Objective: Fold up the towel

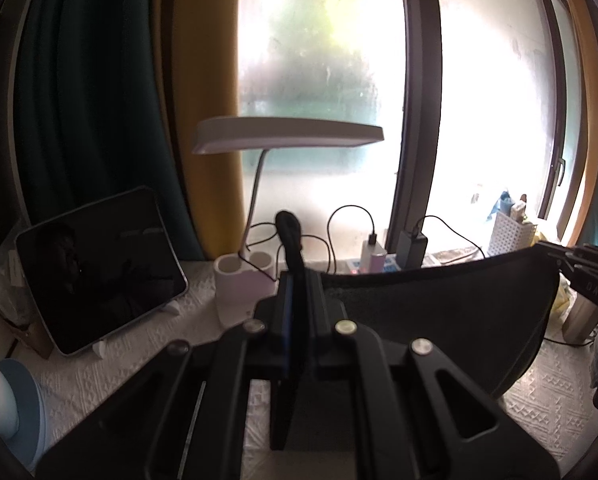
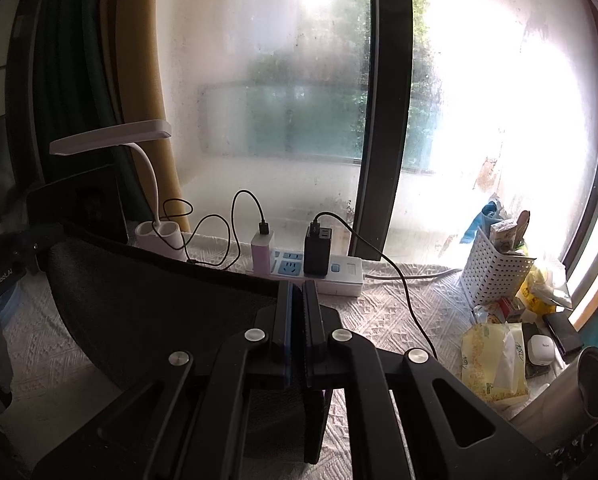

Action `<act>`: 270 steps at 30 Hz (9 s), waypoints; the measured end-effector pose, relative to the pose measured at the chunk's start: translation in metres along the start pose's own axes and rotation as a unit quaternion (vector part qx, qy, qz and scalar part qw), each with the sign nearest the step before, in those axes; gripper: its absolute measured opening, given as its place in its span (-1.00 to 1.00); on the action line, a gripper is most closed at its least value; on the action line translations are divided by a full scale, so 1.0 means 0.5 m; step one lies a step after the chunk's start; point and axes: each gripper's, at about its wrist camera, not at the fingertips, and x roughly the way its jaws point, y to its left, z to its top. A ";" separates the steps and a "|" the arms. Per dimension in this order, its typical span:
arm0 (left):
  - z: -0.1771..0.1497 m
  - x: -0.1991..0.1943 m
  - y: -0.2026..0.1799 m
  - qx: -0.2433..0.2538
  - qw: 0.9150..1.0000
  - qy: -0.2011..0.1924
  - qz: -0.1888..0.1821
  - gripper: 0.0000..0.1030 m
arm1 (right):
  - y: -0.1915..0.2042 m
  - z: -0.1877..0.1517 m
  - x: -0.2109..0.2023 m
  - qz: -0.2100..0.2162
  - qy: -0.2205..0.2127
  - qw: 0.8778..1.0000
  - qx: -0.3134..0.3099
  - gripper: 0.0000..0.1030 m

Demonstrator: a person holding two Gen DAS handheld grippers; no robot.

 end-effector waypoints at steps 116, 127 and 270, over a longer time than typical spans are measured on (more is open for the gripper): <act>-0.040 -0.317 -0.010 -0.051 0.998 0.033 0.013 0.98 | 0.081 -0.066 -0.305 -0.034 -0.015 0.999 0.028 0.65; -0.058 -0.423 -0.019 -0.037 0.999 0.014 0.025 0.98 | 0.112 -0.094 -0.409 -0.039 -0.040 0.998 0.026 0.65; -0.041 -0.702 -0.070 -0.012 0.997 -0.077 0.027 0.98 | 0.162 -0.126 -0.698 -0.027 -0.129 0.991 0.022 0.67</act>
